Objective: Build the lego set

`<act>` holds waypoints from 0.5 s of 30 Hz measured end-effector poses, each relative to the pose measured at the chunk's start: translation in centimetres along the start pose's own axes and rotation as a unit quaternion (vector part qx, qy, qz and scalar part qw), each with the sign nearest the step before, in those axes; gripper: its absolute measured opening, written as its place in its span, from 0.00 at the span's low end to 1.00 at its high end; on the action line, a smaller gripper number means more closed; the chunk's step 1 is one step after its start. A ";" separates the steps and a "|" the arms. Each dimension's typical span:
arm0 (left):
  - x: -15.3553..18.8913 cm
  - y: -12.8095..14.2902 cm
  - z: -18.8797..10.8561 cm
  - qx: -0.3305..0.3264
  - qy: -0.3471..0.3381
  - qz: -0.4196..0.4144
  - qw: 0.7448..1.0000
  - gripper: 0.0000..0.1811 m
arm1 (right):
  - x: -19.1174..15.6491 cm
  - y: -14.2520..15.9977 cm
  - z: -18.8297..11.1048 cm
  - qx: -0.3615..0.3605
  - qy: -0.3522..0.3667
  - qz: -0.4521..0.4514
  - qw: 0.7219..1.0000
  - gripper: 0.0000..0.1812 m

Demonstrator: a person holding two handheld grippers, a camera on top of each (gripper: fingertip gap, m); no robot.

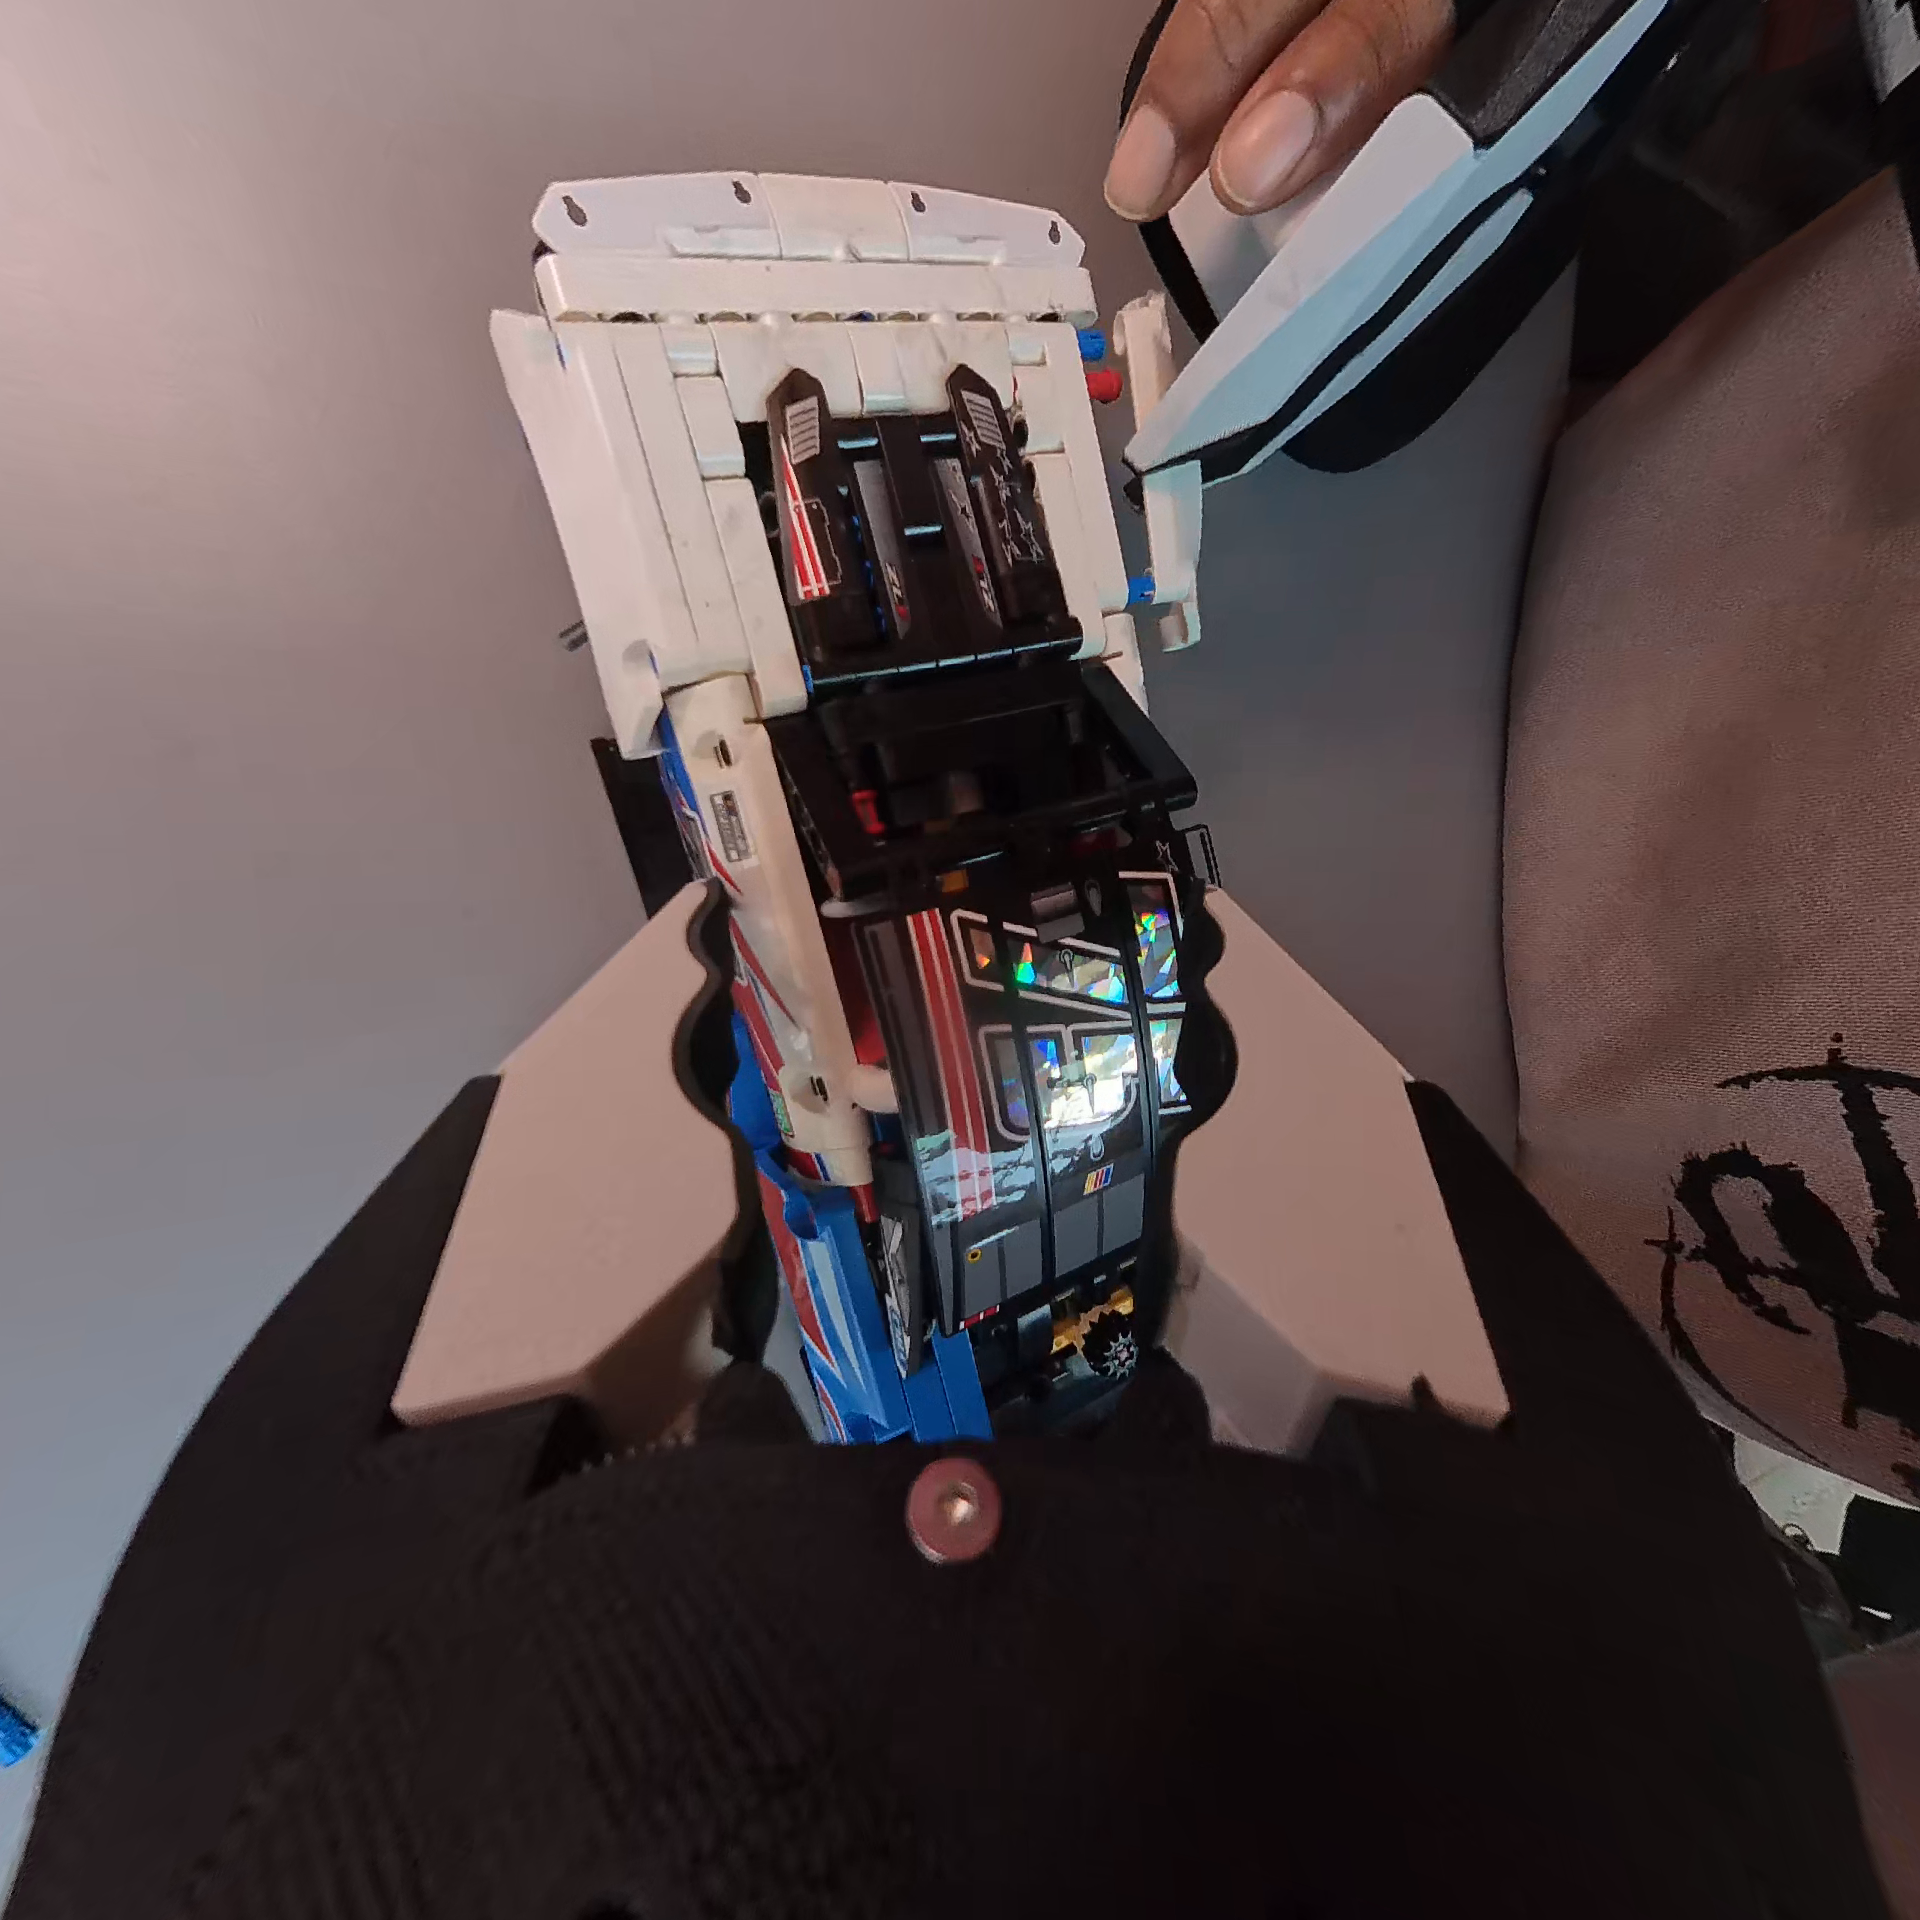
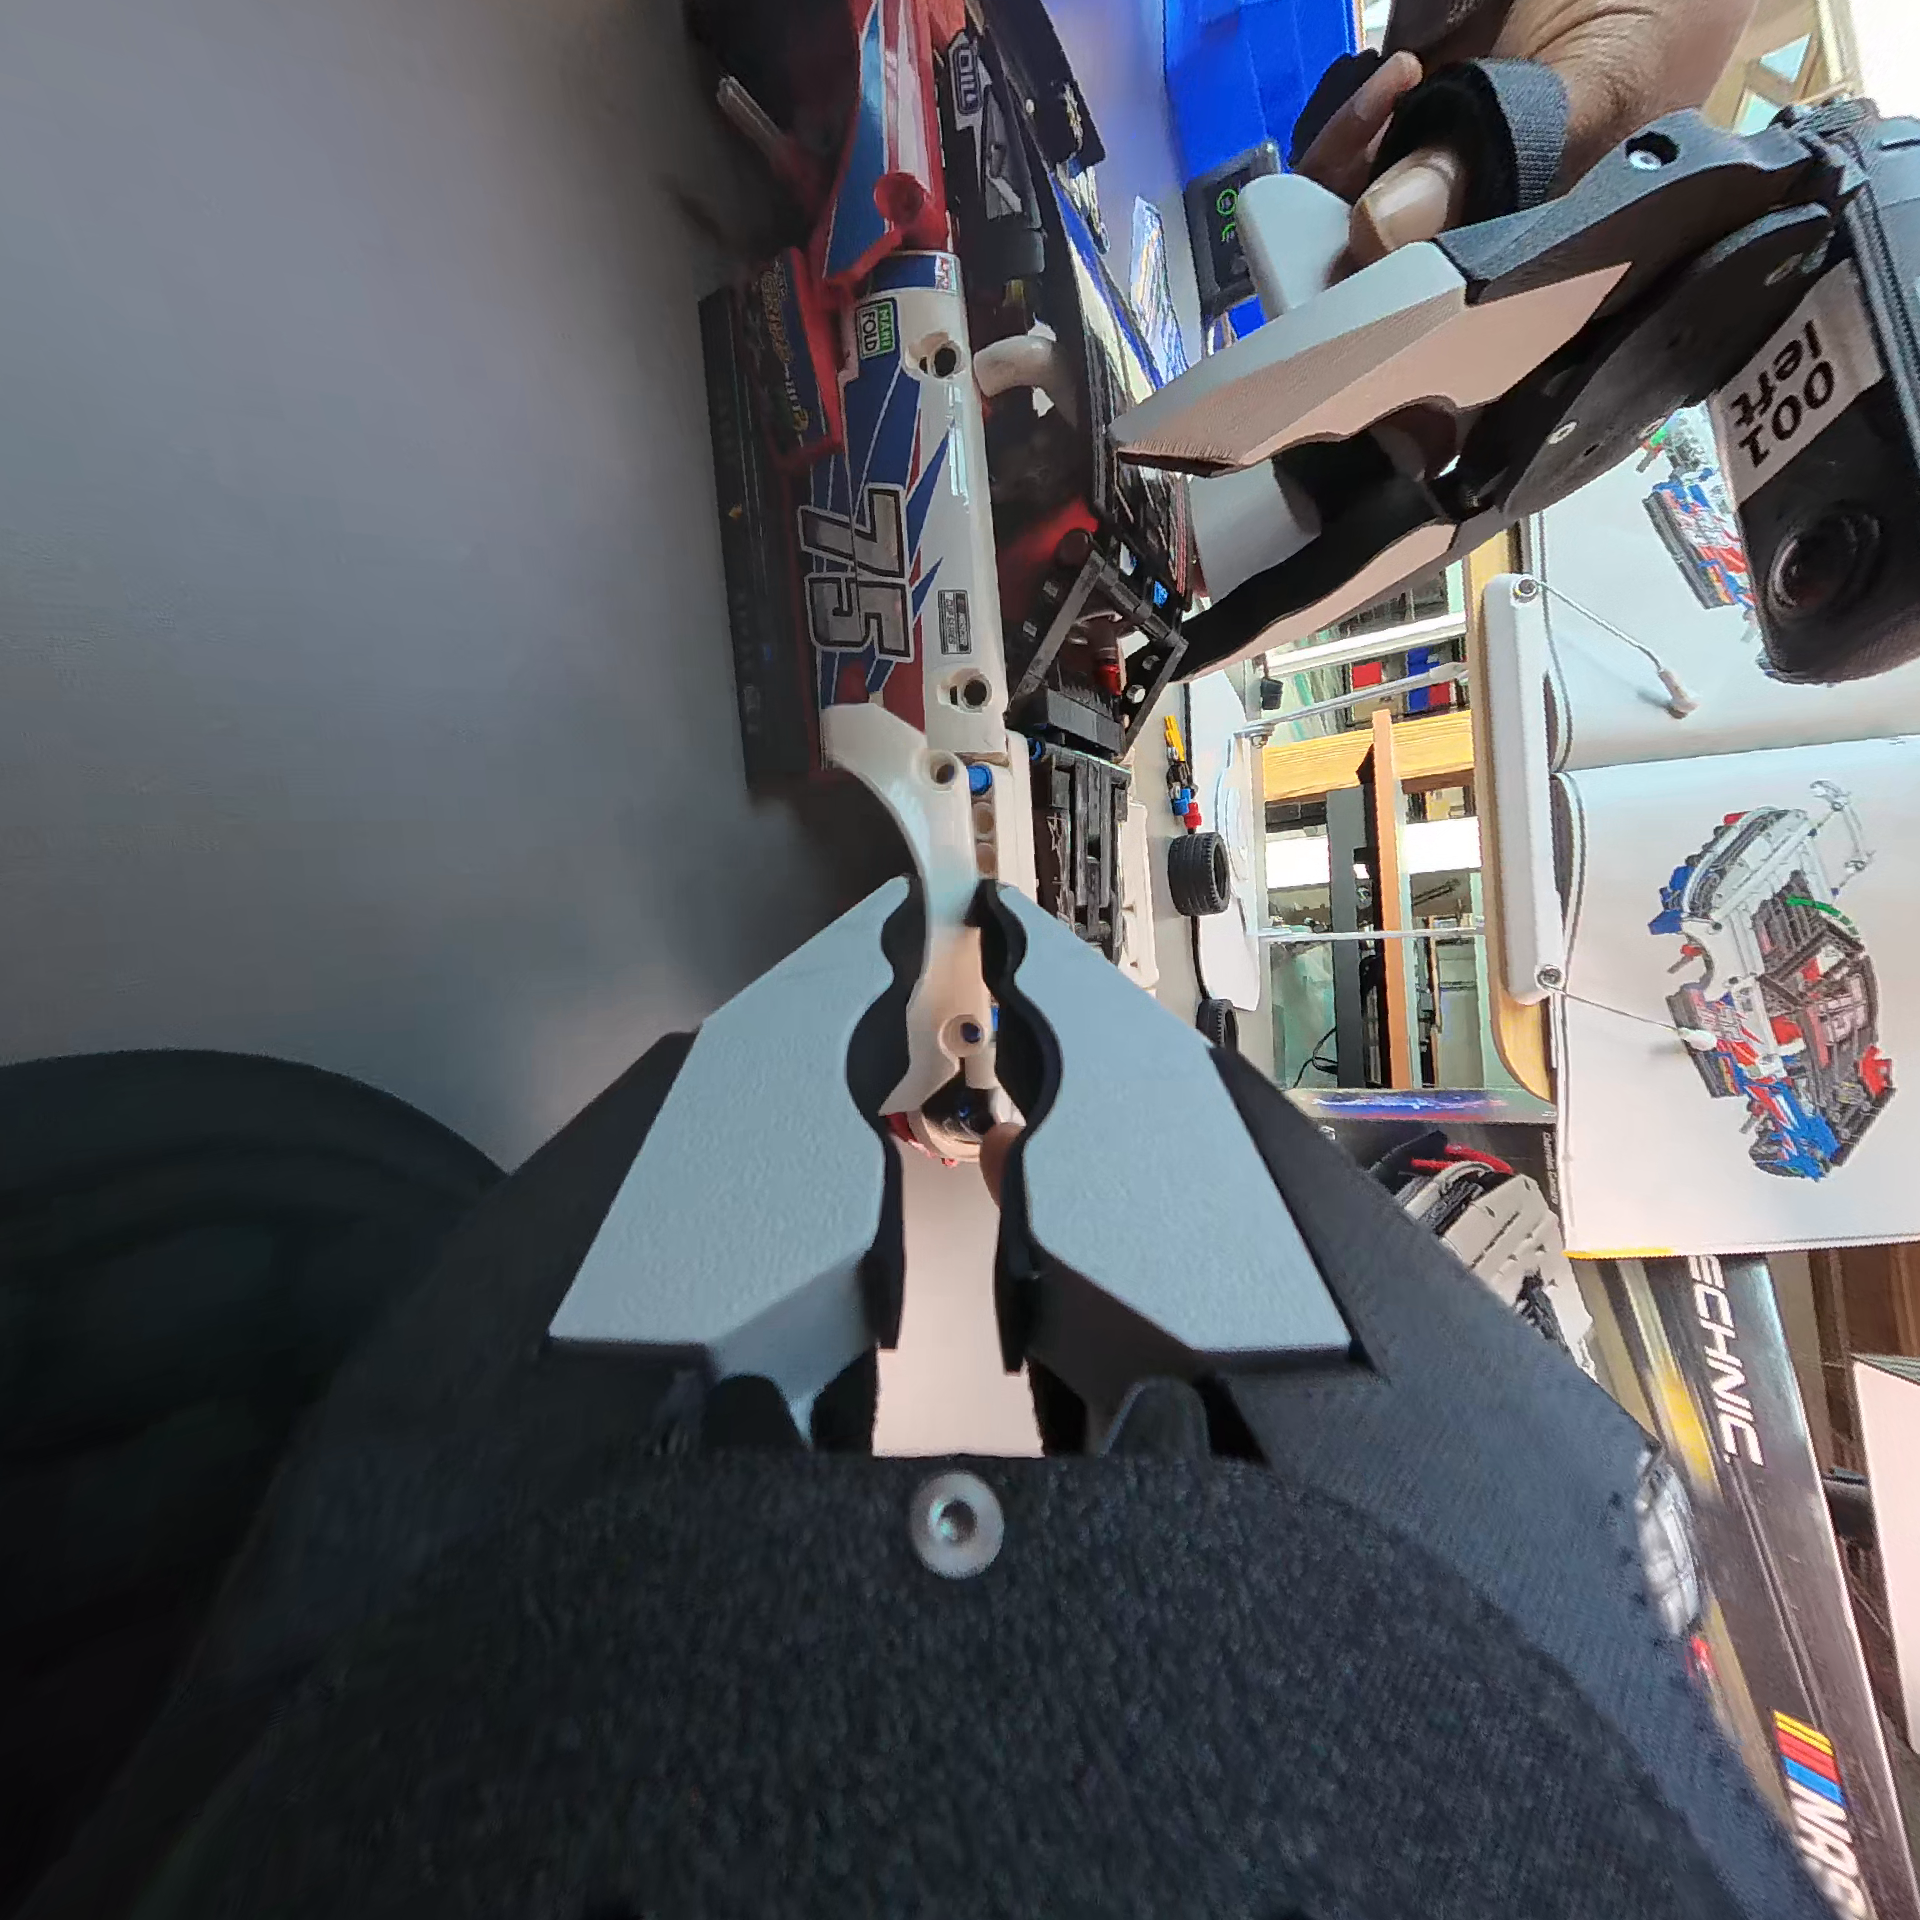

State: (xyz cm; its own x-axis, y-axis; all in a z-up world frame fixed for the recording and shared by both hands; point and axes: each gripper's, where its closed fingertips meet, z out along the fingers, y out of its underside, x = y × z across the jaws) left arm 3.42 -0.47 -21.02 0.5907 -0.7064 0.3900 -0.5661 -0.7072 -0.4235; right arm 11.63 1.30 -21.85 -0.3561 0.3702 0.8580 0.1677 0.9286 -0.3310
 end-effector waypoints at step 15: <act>0.2 -1.4 -2.4 0.059 -0.042 -0.003 0.997 0.43 | 1.2 -0.5 -1.3 0.023 0.067 -0.031 0.997 0.00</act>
State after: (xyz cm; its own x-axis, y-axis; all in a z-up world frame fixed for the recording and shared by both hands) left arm 2.97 0.26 -18.39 0.6420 -0.6943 0.3253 -0.4938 -0.6989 -0.5174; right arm 12.26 1.21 -20.13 -0.2373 0.3073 0.9215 0.1061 0.9512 -0.2899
